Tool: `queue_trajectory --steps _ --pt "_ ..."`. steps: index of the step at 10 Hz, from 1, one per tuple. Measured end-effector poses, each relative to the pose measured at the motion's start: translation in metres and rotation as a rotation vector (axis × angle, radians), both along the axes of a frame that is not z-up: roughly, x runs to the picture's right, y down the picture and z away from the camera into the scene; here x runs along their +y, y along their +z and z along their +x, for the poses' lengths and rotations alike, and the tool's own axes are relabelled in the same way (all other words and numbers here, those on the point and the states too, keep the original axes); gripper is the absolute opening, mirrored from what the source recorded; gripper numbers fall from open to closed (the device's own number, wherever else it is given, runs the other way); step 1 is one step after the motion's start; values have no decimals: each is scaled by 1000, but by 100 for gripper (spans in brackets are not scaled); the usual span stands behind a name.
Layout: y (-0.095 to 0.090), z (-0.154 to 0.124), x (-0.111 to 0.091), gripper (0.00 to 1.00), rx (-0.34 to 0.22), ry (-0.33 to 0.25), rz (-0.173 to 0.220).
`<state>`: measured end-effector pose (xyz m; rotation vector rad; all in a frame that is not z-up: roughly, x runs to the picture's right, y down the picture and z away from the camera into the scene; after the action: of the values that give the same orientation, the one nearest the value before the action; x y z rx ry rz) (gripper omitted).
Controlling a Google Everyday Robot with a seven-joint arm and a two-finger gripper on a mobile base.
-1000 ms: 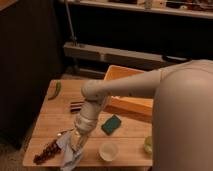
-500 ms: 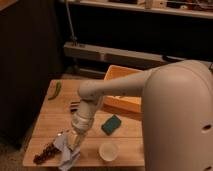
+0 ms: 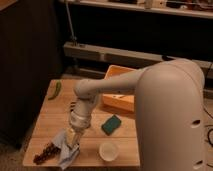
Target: Place towel in metal cup
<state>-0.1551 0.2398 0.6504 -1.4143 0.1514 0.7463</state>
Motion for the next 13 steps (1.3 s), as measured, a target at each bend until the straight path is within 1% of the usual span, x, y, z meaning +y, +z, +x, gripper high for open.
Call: queue_trajectory --steps 3,7,8,13 --pt "5 3 -8 0 6 2 32" --pt "8 2 -12 1 11 0 47" --pt "8 2 -12 6 12 0 45" --pt "7 2 -13 56 18 -18 40"
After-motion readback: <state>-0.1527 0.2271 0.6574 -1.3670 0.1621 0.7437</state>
